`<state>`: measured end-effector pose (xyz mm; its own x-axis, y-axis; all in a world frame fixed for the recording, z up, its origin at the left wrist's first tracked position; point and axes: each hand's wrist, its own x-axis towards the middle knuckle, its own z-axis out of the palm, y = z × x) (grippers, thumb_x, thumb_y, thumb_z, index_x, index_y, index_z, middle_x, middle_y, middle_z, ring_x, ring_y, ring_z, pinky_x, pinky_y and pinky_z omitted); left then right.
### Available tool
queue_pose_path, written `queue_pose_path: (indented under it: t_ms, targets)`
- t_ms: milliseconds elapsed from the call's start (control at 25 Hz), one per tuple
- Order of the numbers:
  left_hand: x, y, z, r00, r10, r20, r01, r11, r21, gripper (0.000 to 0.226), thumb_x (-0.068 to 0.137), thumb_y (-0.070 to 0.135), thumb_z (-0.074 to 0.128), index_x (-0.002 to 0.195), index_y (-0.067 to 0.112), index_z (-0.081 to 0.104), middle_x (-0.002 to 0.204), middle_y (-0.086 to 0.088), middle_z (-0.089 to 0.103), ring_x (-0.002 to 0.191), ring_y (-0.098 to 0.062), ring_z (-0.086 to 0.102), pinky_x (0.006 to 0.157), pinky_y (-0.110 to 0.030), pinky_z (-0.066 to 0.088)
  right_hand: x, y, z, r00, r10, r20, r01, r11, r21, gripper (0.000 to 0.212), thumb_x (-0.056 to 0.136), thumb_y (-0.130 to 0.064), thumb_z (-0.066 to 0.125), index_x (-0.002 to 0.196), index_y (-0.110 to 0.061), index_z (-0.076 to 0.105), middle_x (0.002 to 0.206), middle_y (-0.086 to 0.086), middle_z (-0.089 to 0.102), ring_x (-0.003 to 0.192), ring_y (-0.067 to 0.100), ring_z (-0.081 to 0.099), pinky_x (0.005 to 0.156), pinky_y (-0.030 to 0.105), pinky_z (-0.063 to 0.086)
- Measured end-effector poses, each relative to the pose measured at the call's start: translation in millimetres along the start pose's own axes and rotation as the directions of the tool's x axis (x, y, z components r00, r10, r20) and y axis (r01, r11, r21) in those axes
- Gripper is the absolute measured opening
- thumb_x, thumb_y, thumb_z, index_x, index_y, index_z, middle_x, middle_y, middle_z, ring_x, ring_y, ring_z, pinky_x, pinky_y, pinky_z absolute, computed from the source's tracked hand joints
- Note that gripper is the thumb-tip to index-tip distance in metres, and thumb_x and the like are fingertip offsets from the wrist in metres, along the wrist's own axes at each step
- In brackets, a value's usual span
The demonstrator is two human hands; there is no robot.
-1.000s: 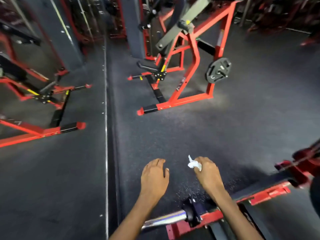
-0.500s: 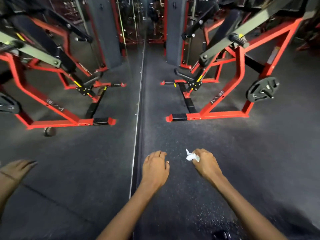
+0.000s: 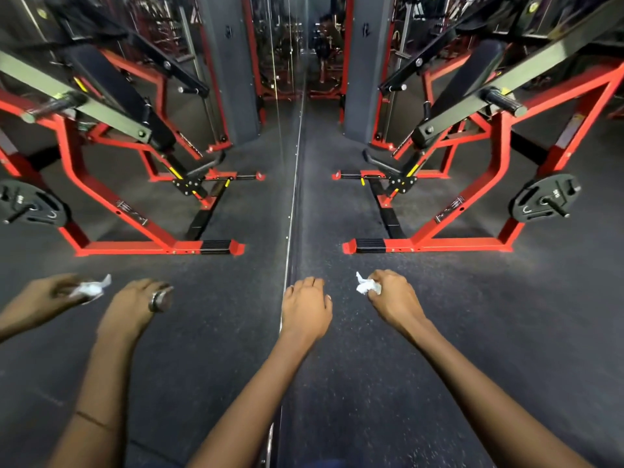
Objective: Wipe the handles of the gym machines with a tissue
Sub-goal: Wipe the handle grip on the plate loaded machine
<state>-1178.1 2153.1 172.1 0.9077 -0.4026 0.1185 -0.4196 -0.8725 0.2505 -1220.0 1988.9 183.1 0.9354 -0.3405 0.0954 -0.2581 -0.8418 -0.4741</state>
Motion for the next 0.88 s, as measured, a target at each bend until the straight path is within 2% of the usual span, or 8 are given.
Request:
queue_pose_path:
  t_ms: [280,440,560,680,880]
  targets:
    - [58.8,2.6,-2.7,0.998,-0.056,-0.006,0.055,0.995,-0.089,0.037,0.099,0.029,0.041,0.132,0.014,0.051,0.131,-0.004,0.056,0.12,-0.022,0.051,0.101,-0.032,0.034,60.6,-7.6,-11.4,1.0,-0.009,-0.03,0.007,0.999,-0.049,0.02,0.086,-0.022,0.055,0.102,-0.012,0.062,0.107,0.011,0.061,0.101,0.032,0.057,0.079,0.035,0.042]
    - [110.8,4.9,6.0,0.989,-0.151,-0.001,0.145,0.957,-0.253,0.04,0.099,0.027,0.045,0.136,0.013,0.051,0.135,-0.006,0.055,0.123,-0.025,0.051,0.1,-0.034,0.036,122.7,0.2,-8.9,0.998,0.025,-0.05,-0.029,0.998,-0.064,0.019,0.086,-0.02,0.055,0.101,-0.01,0.062,0.107,0.013,0.062,0.102,0.033,0.057,0.079,0.036,0.043]
    - [173.8,8.0,20.2,0.979,-0.202,0.006,0.195,0.938,-0.285,0.04,0.098,0.027,0.047,0.136,0.012,0.052,0.135,-0.008,0.055,0.123,-0.027,0.051,0.1,-0.035,0.038,186.6,14.0,-2.6,0.996,0.051,-0.067,-0.055,0.996,-0.073,0.023,0.087,-0.02,0.055,0.107,-0.01,0.06,0.112,0.013,0.06,0.107,0.033,0.055,0.085,0.038,0.042]
    - [245.8,13.9,30.8,0.984,-0.18,0.014,0.177,0.95,-0.256,0.041,0.098,0.026,0.048,0.136,0.012,0.05,0.135,-0.009,0.056,0.122,-0.027,0.052,0.1,-0.035,0.039,253.0,34.9,-0.6,0.992,0.076,-0.1,-0.08,0.996,-0.038,0.025,0.087,-0.018,0.055,0.11,-0.009,0.058,0.113,0.012,0.057,0.109,0.032,0.052,0.087,0.039,0.04]
    - [346.3,18.2,38.7,0.996,-0.094,0.005,0.093,0.973,-0.211,0.041,0.099,0.028,0.046,0.138,0.014,0.048,0.137,-0.006,0.054,0.123,-0.024,0.051,0.102,-0.035,0.037,343.5,61.9,9.7,0.984,0.113,-0.136,-0.124,0.989,-0.075,0.028,0.087,-0.021,0.055,0.114,-0.014,0.059,0.115,0.009,0.055,0.111,0.03,0.045,0.088,0.036,0.036]
